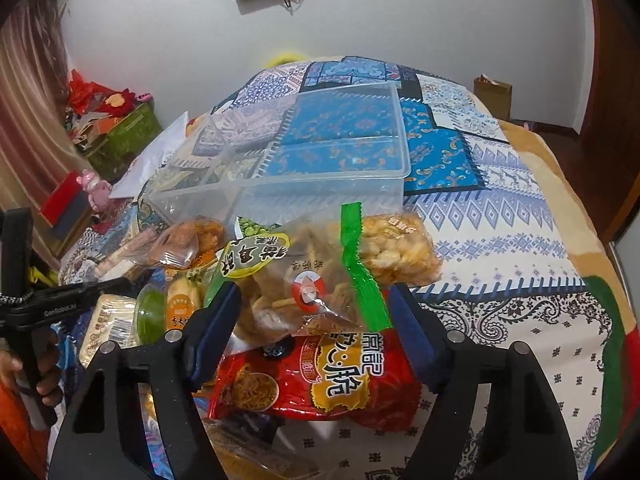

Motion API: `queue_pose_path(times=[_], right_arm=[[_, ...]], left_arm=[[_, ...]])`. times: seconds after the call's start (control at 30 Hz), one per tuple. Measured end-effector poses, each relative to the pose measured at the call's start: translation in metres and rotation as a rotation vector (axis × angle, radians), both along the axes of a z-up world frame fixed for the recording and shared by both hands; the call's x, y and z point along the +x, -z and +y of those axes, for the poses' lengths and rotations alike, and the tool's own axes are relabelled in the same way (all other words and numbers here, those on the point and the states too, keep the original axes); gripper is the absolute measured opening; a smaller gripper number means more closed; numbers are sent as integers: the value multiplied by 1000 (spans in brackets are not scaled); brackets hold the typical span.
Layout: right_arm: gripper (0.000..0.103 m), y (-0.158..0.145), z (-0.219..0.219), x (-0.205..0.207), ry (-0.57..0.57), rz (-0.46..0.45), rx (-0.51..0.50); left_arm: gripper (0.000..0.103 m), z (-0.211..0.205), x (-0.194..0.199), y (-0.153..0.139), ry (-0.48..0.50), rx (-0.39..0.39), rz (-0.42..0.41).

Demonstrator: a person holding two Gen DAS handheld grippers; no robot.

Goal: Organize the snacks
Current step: 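Grasp the wafer roll with the left tool while the right tool grasps the clear snack bag, then carry the wafer roll and clear snack bag into the plastic box with both tools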

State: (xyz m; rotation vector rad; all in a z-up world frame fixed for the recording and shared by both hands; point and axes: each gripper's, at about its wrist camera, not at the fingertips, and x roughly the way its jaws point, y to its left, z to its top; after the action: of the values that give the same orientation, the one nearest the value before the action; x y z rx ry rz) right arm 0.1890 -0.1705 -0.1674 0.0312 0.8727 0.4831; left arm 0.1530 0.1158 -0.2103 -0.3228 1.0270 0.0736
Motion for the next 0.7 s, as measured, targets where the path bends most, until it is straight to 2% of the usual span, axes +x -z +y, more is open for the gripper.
queue_pose_path(times=[0.03, 0.07, 0.17, 0.27, 0.43, 0.5, 0.53, 0.57, 0.7], right_arm=[[73, 0, 1, 1, -4, 5, 2], [73, 1, 2, 2, -9, 14, 7], [77, 2, 5, 7, -12, 34, 16], [77, 5, 7, 12, -18, 49, 32], [77, 8, 10, 16, -26, 67, 63], [77, 8, 12, 14, -27, 49, 55], [73, 7, 13, 14, -28, 42, 53], [70, 7, 14, 13, -32, 33, 53], [56, 6, 13, 11, -42, 21, 58]], left_arm=[[62, 1, 3, 1, -4, 1, -2], [63, 2, 6, 1, -8, 4, -3], [63, 4, 18, 4, -9, 0, 9], [63, 3, 29, 10, -2, 39, 22], [63, 9, 42, 23, -10, 21, 49], [59, 10, 45, 24, -22, 20, 40], [52, 10, 46, 24, -23, 24, 39], [48, 10, 47, 25, -21, 29, 35], [46, 8, 41, 23, -3, 43, 8]])
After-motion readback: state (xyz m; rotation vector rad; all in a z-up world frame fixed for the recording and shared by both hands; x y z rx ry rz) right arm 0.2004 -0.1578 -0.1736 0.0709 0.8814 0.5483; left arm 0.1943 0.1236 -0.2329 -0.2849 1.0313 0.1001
